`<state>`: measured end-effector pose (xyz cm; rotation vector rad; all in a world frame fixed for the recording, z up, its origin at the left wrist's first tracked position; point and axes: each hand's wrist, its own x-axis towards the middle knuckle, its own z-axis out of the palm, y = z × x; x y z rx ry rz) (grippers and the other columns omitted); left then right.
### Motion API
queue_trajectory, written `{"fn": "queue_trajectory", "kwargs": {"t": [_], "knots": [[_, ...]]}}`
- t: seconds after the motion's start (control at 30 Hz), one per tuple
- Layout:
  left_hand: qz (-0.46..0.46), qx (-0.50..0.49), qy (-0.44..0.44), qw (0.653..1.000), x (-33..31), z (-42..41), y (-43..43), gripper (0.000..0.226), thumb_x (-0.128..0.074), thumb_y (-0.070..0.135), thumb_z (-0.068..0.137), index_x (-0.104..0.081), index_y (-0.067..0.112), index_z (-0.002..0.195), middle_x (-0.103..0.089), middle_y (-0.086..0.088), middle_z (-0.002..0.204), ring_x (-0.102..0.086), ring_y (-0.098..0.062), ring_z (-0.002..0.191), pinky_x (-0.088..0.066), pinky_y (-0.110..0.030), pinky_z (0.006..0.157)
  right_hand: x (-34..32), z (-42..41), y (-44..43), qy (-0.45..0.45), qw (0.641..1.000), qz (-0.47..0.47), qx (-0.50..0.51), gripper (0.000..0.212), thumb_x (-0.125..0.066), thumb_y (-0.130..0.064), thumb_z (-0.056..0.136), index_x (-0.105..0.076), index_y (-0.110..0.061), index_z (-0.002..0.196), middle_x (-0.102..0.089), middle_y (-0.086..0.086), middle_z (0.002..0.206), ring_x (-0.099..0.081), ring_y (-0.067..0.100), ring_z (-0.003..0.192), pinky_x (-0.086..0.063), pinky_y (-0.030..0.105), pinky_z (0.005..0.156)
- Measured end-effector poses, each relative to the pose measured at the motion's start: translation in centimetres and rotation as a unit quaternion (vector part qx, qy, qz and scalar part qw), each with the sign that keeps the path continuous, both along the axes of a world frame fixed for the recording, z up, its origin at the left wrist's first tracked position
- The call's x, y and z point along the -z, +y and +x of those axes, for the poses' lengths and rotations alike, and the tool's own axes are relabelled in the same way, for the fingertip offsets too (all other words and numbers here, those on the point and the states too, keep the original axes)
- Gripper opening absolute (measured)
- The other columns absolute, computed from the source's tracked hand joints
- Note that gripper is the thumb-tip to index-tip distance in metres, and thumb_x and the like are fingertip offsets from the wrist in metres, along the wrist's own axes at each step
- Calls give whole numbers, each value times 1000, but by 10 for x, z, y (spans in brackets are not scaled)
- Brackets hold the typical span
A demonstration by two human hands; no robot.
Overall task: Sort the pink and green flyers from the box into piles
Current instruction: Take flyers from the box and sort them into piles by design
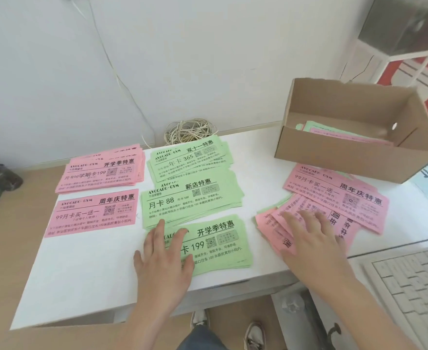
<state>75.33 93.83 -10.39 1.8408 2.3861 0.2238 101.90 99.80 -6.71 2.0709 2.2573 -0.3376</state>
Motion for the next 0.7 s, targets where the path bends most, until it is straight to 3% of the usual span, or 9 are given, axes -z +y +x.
{"fn": "queue_trajectory", "kwargs": {"t": [0.1,0.23,0.3,0.37,0.47,0.57,0.6,0.7], "knots": [[-11,29,56,998,-1,16,2,45,-48,35,83,-49,29,128,-37,-11,148,-33,-31,134,-35,-66,95,-5,20,-4,-24,997,-51,43,81,-48,-53,88,3,-34,149,-5,7,160,-5,38,146,-19,53,112],[45,186,7,982,-10,54,30,48,-70,15,76,-55,18,121,-46,-14,142,-46,-36,127,-48,-54,94,1,41,-6,-16,997,-60,51,79,-47,-54,87,-4,-32,150,-25,5,153,-20,26,143,-24,49,109],[32,276,-35,960,-21,89,49,49,-65,20,84,-51,22,131,-36,-7,151,-37,-30,137,-36,-42,108,8,46,-8,-14,999,-40,28,67,-46,-51,90,-14,-32,147,-35,0,144,-33,19,134,-30,45,103],[-4,335,-65,940,-24,121,71,50,-48,32,96,-35,27,144,-13,2,159,-13,-19,146,-17,-33,117,11,49,-10,-19,1000,-16,6,58,-47,-48,91,-22,-34,142,-39,-2,139,-39,19,129,-31,44,100],[-38,367,-87,925,-19,161,103,54,-45,38,95,-31,27,146,-8,1,160,-7,-16,145,-18,-37,118,14,49,-11,-28,1000,-5,-11,54,-54,-46,89,-32,-33,137,-45,-1,134,-46,20,122,-31,45,95],[-50,401,-39,914,-14,192,140,59,-49,27,92,-28,24,147,-7,-5,160,-7,-20,146,-16,-38,118,14,52,-13,-33,999,2,-8,54,-73,-52,71,-56,-29,117,-61,-2,110,-61,19,96,-42,44,80],[-63,415,-11,907,-14,201,153,63,-50,24,90,-26,25,149,-5,-6,160,-6,-22,147,-14,-39,119,13,53,-13,-32,999,12,-15,52,-73,-53,70,-58,-28,112,-62,-3,107,-61,19,92,-43,42,77],[-118,448,44,885,-24,222,188,74,-57,21,86,-20,32,150,-5,-7,160,-7,-25,147,-16,-46,118,7,63,-11,34,999,-3,-33,36,-51,-45,90,-51,-27,120,-53,-6,120,-51,20,111,-37,41,90]]}}
